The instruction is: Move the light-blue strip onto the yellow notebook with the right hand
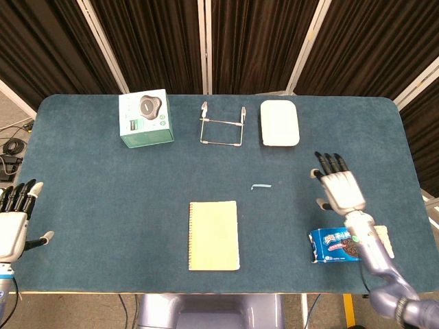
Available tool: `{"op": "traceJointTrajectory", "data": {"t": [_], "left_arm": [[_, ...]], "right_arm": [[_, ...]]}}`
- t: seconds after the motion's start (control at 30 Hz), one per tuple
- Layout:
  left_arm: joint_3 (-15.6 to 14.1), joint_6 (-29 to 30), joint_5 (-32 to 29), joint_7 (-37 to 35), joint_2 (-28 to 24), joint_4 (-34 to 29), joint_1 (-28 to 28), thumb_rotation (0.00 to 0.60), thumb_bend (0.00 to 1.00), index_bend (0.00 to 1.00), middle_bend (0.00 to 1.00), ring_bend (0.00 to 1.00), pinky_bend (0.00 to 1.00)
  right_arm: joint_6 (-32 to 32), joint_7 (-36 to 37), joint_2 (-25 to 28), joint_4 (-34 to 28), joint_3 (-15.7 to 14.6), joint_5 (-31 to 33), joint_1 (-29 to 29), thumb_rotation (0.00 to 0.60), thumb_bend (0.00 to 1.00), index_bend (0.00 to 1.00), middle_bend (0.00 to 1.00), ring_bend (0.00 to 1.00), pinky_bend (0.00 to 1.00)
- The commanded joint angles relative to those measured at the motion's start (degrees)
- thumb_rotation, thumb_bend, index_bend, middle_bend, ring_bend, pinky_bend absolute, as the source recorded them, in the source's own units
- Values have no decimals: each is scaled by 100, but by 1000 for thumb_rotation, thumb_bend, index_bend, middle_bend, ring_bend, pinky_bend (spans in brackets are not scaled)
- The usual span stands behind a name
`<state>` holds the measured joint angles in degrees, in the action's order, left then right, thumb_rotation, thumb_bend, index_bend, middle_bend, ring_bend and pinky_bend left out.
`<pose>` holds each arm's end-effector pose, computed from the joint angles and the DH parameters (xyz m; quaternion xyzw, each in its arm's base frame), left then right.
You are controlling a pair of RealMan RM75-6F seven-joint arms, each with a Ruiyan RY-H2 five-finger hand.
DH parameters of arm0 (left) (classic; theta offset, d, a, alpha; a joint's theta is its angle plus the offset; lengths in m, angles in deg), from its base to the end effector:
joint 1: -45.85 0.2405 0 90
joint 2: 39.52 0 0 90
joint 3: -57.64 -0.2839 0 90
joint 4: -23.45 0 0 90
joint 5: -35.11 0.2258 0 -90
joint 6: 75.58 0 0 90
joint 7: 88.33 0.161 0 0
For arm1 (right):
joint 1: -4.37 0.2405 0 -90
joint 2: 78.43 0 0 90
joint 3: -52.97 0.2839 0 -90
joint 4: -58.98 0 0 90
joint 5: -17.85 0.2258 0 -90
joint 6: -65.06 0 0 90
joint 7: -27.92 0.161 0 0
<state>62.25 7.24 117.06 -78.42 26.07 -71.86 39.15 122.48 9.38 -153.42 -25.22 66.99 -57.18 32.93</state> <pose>-0.3314 0.2177 0.1451 -0.6027 -0.3701 -0.3560 0.6108 -0.2614 -0.3719 0.0739 0.7175 -0.3091 0.3259 0.5323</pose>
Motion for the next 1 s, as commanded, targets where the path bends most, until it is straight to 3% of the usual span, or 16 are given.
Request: {"op": "traceJointTrajectory", "data": {"t": [0.03,0.33,0.67,1.0], "left_arm": [[47,-88,-121,61,52,74,-54,600,0,0,0,0,0],[115,-276,-436,136,161,283,-136,600,0,0,0,0,0],[113,-306,-529,177,191,330,-161,600,0,0,0,0,0],[118,-262,-547,194,197,349,-165,600,0,0,0,0,0]], "right_arm": [[-498,-149,-471,345,90,336,430,600,170,412,0,0,0],[-879,-149,-1496,1490,-33,378,1063,600,281,440,0,0,0],[-892,-250,-2241,2581,-267,174,1422,600,293,458,0,0,0],[-883,-130,-2464,2849,-322,148,1538,600,293,466,0,0,0]]}}
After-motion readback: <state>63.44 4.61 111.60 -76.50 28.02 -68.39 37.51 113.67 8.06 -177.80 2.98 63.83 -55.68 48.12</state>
